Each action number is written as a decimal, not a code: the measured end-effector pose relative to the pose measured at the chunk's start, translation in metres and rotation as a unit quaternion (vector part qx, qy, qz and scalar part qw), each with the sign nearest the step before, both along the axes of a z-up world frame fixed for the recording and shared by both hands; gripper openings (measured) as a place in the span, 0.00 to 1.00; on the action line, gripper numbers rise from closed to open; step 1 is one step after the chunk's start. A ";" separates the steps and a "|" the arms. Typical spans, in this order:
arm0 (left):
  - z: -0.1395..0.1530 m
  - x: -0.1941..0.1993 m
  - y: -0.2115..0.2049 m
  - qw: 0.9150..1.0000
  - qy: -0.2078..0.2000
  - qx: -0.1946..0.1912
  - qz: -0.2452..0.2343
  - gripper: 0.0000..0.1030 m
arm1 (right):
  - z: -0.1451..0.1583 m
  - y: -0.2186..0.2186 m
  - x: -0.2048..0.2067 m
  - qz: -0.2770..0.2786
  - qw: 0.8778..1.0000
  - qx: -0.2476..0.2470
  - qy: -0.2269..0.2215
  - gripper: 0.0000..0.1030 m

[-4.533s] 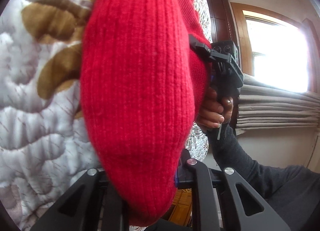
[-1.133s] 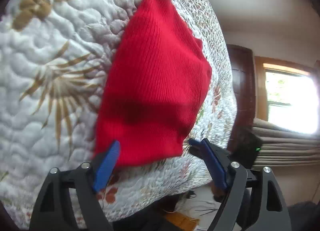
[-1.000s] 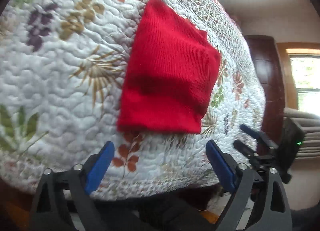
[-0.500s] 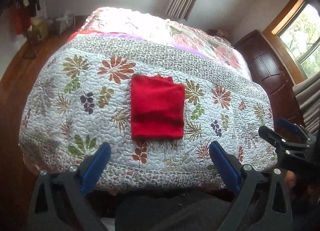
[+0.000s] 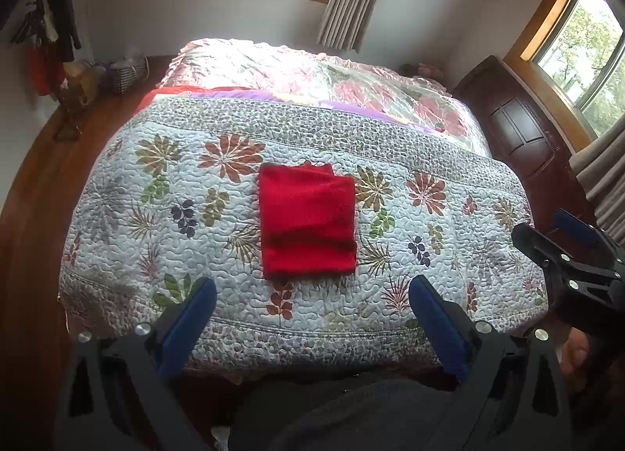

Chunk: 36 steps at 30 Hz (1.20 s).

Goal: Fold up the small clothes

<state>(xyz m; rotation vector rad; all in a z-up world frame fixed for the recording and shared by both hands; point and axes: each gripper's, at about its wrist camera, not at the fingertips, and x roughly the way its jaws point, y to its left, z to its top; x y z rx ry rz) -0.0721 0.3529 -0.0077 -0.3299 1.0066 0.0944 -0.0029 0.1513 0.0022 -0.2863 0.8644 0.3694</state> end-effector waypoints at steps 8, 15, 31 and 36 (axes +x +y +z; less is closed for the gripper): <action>0.001 -0.006 0.004 1.000 -0.005 0.000 0.008 0.96 | 0.000 0.009 -0.008 0.007 1.000 -0.004 0.001 0.97; 0.001 -0.007 0.007 1.000 -0.007 0.003 0.013 0.96 | 0.001 0.012 -0.009 0.014 1.000 0.000 0.002 0.97; 0.007 -0.005 0.000 1.000 -0.014 0.025 0.013 0.96 | 0.003 0.013 -0.004 0.020 1.000 0.009 0.008 0.97; 0.010 -0.005 0.002 0.999 -0.015 0.032 0.016 0.96 | 0.004 0.017 -0.002 0.027 1.000 0.006 0.009 0.97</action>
